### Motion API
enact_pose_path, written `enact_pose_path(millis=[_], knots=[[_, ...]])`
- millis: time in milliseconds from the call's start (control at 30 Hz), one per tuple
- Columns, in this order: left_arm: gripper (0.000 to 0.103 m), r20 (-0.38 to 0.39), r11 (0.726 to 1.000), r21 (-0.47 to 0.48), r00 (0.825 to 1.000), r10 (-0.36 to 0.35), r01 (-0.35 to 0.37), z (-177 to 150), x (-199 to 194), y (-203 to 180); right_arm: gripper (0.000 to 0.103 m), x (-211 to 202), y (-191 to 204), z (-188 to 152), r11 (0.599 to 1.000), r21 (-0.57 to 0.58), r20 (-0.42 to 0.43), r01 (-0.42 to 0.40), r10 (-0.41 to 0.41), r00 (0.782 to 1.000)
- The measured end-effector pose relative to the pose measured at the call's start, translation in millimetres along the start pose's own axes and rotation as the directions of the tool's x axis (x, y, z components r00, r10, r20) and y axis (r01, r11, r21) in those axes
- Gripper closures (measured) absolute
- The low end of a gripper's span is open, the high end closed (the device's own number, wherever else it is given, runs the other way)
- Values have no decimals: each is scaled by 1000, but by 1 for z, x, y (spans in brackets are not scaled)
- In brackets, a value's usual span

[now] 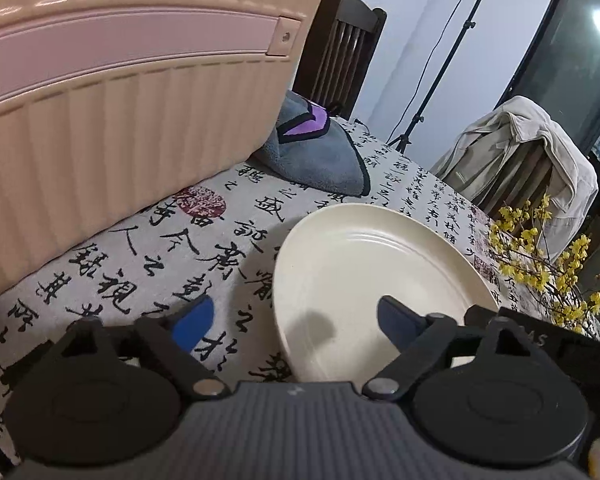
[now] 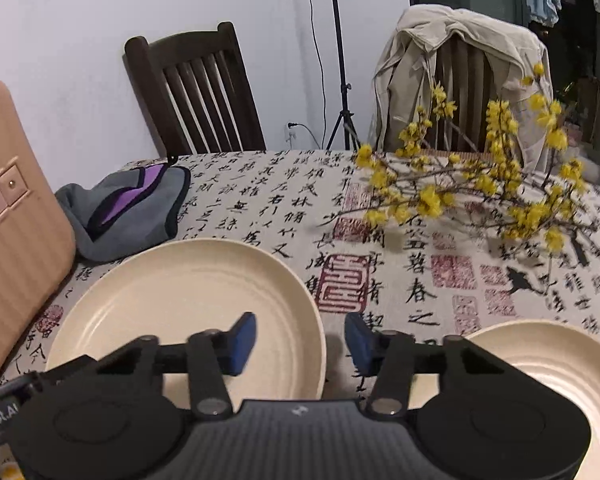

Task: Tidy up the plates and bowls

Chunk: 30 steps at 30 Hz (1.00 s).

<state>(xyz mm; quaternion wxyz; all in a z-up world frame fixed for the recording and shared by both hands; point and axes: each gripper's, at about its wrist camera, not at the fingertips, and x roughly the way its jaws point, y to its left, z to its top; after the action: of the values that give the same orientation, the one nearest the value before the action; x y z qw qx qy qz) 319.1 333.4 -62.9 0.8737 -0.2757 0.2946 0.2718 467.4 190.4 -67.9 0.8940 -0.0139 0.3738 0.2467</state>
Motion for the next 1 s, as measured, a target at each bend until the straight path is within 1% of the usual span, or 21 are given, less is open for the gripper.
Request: enact_pose_path(millis=[33,100,133,167,200,233,300,367,400,500,567,633,700,767,833,933,1000], knots=[[17,2,1000,4,1000,2,-2,0,0,-1,58,1,-1,-1,1000,5,-1,-7,7,1000],[22,5,1000,12,1000,2,-2,-1,1,-2,63,3,-2,-3,1000,13,-3,-17,17,1000],[23,6,1000,18,1000,3,-3,-1,1,-3,63,2,-2,-3,1000,16,1,-21,21,1000],[26,8,1000,24,1000,6,-6,-2,1,-4,64,1,-2,-4,1000,17,8,-23,23,1000],[32,8,1000,31,1000,6,-6,-2,2,-5,64,1,-2,-4,1000,18,13,-20,20,1000],[35,8,999,37,1000,2,-2,-3,2,-6,67,1,-1,-5,1000,19,9,-14,14,1000],[49,7,999,42,1000,-1,1,-3,2,-7,72,4,0,-7,1000,20,-11,-7,7,1000],[54,8,999,44,1000,0,0,-3,3,-7,74,4,1,-8,1000,18,-6,2,-2,1000],[59,10,999,45,1000,1,-2,-3,3,-7,77,4,2,-8,1000,21,-6,4,-4,1000],[61,17,998,70,1000,6,-7,-5,3,-9,77,3,0,-10,999,34,3,-14,14,1000],[62,29,995,92,999,27,-29,-7,4,-12,81,1,-2,-12,999,46,8,-29,29,1000],[65,32,995,88,999,34,-36,-7,4,-12,87,-1,-6,-12,997,68,2,-30,30,1000],[73,29,997,71,999,39,-41,-5,4,-8,90,-4,-12,-12,994,101,-10,-50,51,999],[76,30,997,64,999,45,-47,-4,4,-5,91,-7,-16,-13,991,117,-18,-66,69,997],[77,32,996,70,998,52,-54,-3,4,-5,91,-10,-16,-14,992,107,-26,-71,74,997],[76,42,993,93,996,75,-79,-4,4,-7,90,-12,-11,-17,995,75,-43,-58,62,997],[77,41,993,87,996,77,-80,-3,3,-6,90,-14,-8,-17,997,54,-53,-53,56,997]])
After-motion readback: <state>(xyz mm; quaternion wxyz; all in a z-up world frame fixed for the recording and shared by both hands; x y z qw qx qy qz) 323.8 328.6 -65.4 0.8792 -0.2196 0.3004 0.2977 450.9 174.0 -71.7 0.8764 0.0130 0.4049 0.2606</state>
